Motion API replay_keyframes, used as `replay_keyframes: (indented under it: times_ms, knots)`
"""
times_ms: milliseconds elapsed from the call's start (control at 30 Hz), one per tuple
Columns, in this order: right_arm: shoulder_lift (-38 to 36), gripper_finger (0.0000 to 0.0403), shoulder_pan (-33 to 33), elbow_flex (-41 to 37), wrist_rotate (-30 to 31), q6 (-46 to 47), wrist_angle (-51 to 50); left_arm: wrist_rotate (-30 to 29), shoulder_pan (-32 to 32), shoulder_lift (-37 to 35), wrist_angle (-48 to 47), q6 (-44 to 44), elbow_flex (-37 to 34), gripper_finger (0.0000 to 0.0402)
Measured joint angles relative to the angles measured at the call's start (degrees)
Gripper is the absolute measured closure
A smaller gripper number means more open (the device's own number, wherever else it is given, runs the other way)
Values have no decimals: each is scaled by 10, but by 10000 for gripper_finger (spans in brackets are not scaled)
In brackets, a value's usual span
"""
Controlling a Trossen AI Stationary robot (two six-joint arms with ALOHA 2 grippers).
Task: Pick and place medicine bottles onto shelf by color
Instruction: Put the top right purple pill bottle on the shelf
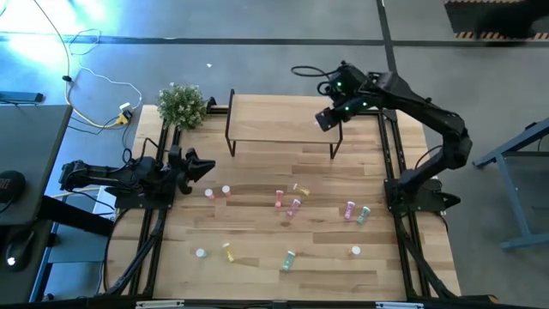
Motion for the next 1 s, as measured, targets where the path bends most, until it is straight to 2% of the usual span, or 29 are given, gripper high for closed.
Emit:
replay_keyframes:
  times_ms: [133, 267, 367, 533, 733, 900, 1000]
  knots:
    - [0, 294, 20, 0, 0, 9, 0, -33, 0, 0, 0, 2, 0, 287]
    - [0, 294, 43, 0, -9, 19, 9, -64, 0, 0, 20, -10, 0, 262]
    - [0, 294, 58, 0, -31, 32, 26, -60, 0, 1, 69, 8, 0, 254]
    - [0, 294, 82, 0, -66, 33, 61, -26, 0, 22, 80, 93, 48, 251]
    - [0, 294, 112, 0, -76, 34, 85, 23, 0, 107, 78, 183, 125, 245]
    - [0, 294, 136, 0, -78, 47, 88, 75, 0, 215, 77, 215, 189, 209]
    - [0, 294, 150, 0, -84, 48, 88, 87, 0, 290, 71, 221, 228, 184]
